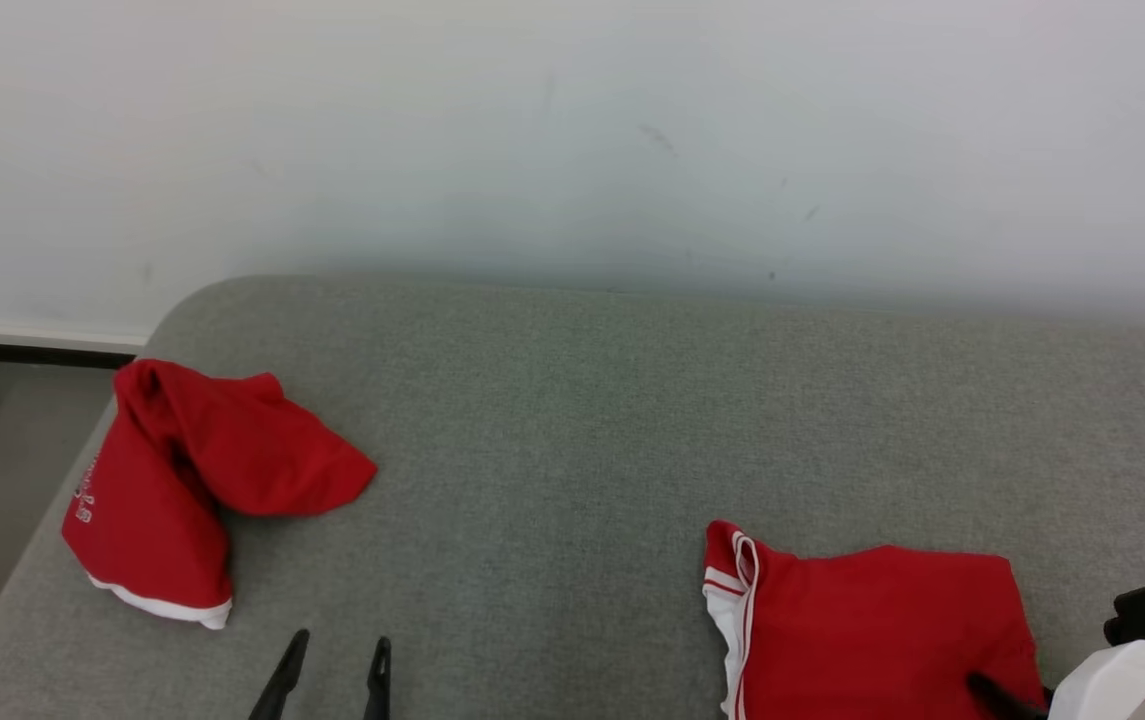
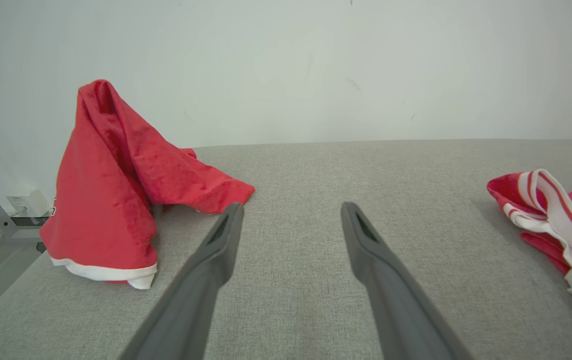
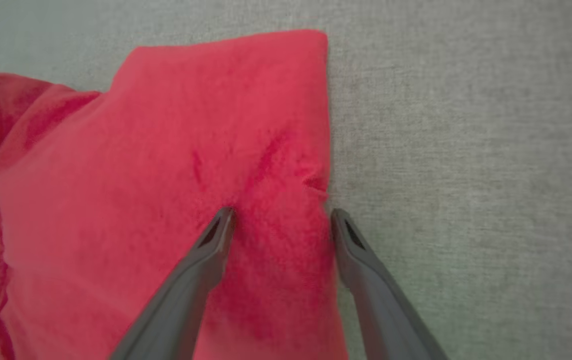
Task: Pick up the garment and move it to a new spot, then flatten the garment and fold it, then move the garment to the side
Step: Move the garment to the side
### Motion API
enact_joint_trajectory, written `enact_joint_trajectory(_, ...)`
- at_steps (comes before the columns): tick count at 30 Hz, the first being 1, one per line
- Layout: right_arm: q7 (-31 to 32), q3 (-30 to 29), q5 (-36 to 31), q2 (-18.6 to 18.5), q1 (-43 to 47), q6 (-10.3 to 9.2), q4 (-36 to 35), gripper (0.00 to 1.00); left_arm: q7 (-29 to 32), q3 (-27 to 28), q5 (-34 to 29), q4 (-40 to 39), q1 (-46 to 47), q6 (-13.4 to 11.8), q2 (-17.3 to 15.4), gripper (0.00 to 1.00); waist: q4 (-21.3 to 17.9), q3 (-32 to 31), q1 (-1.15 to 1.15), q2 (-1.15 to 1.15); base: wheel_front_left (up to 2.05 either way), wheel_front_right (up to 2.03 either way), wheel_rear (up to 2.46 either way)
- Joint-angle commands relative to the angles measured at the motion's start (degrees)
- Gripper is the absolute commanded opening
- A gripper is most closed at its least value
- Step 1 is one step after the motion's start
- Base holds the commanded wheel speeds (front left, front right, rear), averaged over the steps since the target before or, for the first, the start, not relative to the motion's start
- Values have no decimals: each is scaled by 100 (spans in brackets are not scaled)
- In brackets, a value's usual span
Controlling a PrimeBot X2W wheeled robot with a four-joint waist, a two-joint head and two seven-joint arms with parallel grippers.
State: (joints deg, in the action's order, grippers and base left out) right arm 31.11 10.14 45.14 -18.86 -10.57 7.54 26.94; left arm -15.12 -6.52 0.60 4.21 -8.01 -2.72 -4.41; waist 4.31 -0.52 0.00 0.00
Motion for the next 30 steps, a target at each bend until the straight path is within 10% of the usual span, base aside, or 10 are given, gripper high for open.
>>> enact_joint_trajectory(1, 6, 45, 66, 27, -100, -12, 93, 100, -2, -2, -39, 14, 80, 13, -43, 100, 30, 29, 0, 0, 0, 0, 0)
enact_joint_trajectory(6, -48, 190, 373, 222, -268, -12, 423, 90, -2, -37, -63, 11, 132, 26, -54, 100, 82, 104, 0, 0, 0, 0, 0)
enact_joint_trajectory(10, -250, 381, 498, 274, -430, -12, 586, 0, -2, -74, -70, 29, 190, 35, -54, 100, 117, 142, 0, 0, 0, 0, 0)
enact_joint_trajectory(30, -1614, 1378, 176, -935, -2139, -12, 502, 0, -2, -131, -97, -197, 719, 63, -133, 100, -1058, 981, 0, 0, 0, 0, 0)
